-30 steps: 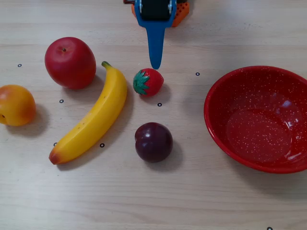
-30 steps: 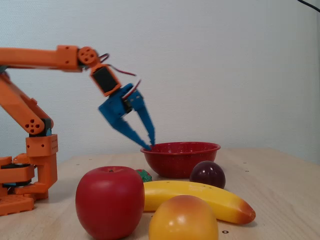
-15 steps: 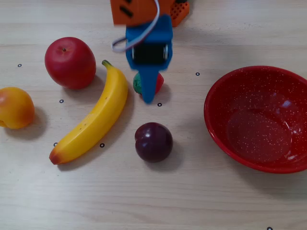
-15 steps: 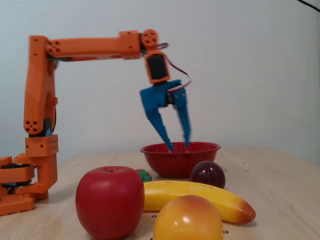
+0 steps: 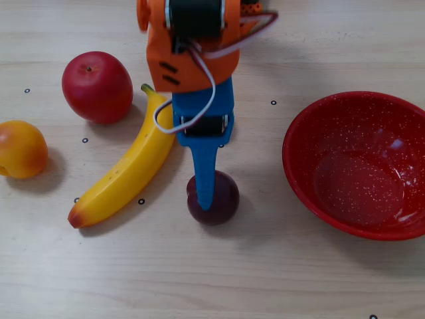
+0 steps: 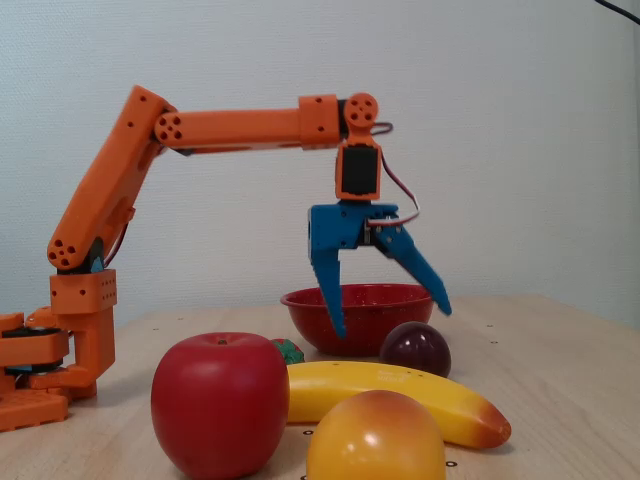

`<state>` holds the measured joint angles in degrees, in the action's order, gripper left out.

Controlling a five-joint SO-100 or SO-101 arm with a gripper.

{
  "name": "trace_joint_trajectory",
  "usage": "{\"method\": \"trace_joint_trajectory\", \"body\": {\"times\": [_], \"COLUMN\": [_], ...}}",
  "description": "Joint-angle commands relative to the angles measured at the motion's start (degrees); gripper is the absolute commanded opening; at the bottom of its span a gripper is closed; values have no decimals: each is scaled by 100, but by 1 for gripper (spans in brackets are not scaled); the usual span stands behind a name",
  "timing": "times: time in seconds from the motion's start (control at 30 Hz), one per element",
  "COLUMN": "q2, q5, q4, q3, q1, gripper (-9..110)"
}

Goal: Put the plum in the red bowl.

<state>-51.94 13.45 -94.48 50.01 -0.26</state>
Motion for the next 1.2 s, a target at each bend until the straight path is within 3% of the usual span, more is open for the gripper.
{"method": "trace_joint_trajectory", "body": {"times": [0.0, 0.3, 1.17], "q2": [-70, 809, 1283], "q5": [185, 237, 861], "q4": [-26, 149, 545], "q3": [-606, -1318, -1635], "q1": [-26, 123, 272], "gripper": [54, 54, 53]}}
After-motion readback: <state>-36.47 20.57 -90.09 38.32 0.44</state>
